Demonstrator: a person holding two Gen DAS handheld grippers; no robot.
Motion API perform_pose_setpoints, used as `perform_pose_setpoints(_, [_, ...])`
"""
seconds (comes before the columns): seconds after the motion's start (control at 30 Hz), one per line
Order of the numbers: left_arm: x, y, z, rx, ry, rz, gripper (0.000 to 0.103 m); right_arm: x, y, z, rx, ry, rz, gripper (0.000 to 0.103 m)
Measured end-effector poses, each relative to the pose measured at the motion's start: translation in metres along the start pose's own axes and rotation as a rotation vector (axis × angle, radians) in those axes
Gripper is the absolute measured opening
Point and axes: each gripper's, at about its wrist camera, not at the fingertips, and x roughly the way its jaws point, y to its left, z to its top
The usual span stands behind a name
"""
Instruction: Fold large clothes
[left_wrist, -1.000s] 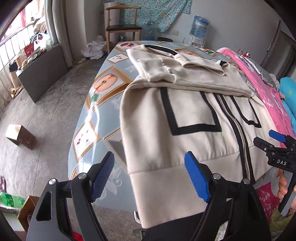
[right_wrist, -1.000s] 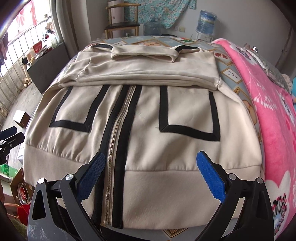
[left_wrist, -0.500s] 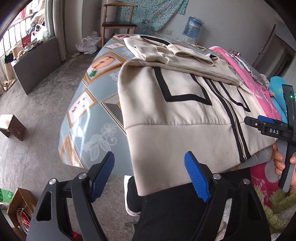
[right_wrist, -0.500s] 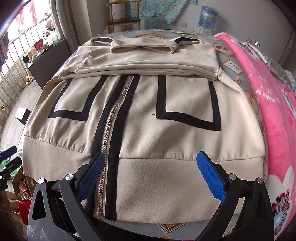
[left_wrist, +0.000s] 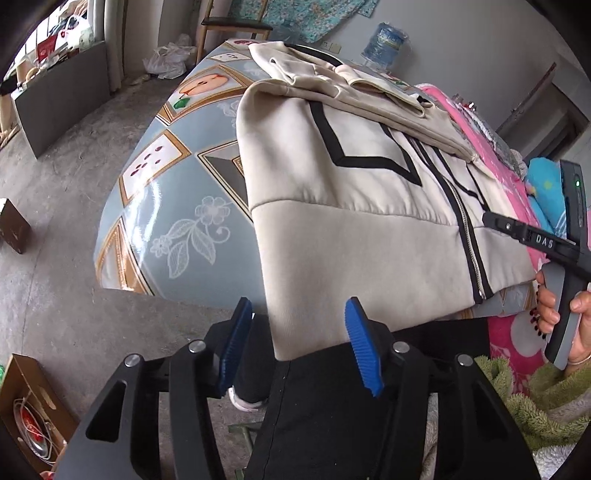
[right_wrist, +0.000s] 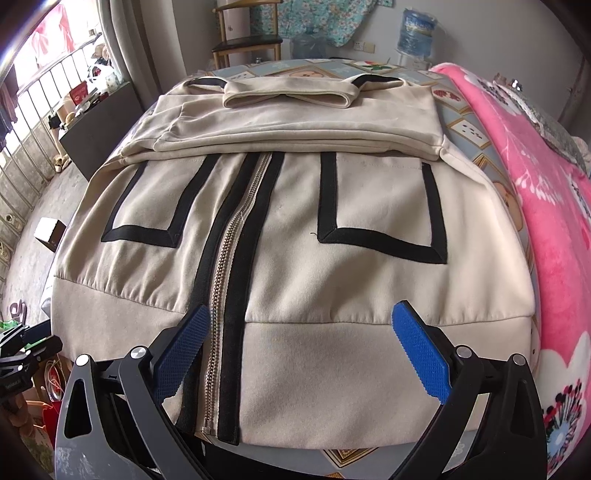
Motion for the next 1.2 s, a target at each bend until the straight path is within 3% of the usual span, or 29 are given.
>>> perform_pose_setpoints(0.3, [0.006, 0.002, -0.007, -0.043, 0.05, -0.083, 0.051, -0.007, -0.004, -0.001, 0.02, -0.017, 0.009, 0.096])
perform_pose_setpoints(0.4, [0.007, 0.001, -0.009, -0.061, 0.049, -0.059, 0.033, -0.011, -0.002, -0.002, 0.011, -0.026, 0.017, 0.096])
perform_pose_setpoints(0.47, [0.001, 0.001, -0.01, -0.068, 0.034, -0.056, 0.012, -0.018, 0.0, -0.002, -0.006, -0.046, 0.03, 0.096])
perform_pose_setpoints(0.57, [-0.013, 0.002, -0.007, -0.073, 0.002, -0.092, 0.007, -0.032, 0.008, -0.003, -0.055, -0.104, 0.094, 0.096])
perform_pose_setpoints(0.73, [-0.037, -0.012, 0.007, -0.046, -0.047, -0.133, 0.006, -0.057, 0.043, -0.014, -0.247, -0.185, 0.273, 0.096])
perform_pose_setpoints(0.83, [-0.05, -0.016, 0.019, -0.08, -0.074, -0.199, 0.006, -0.067, 0.077, -0.027, -0.42, -0.216, 0.385, 0.096])
perform_pose_setpoints(0.93, [-0.06, -0.02, 0.033, -0.105, -0.093, -0.26, 0.005, -0.067, 0.111, -0.038, -0.551, -0.217, 0.438, 0.096])
perform_pose_setpoints(1.03, [-0.063, -0.029, 0.042, -0.098, -0.094, -0.292, 0.005, -0.059, 0.141, -0.045, -0.641, -0.22, 0.42, 0.094])
perform_pose_setpoints(1.2, [-0.064, -0.038, 0.048, -0.083, -0.093, -0.302, 0.005, -0.051, 0.174, -0.053, -0.733, -0.274, 0.3, 0.072])
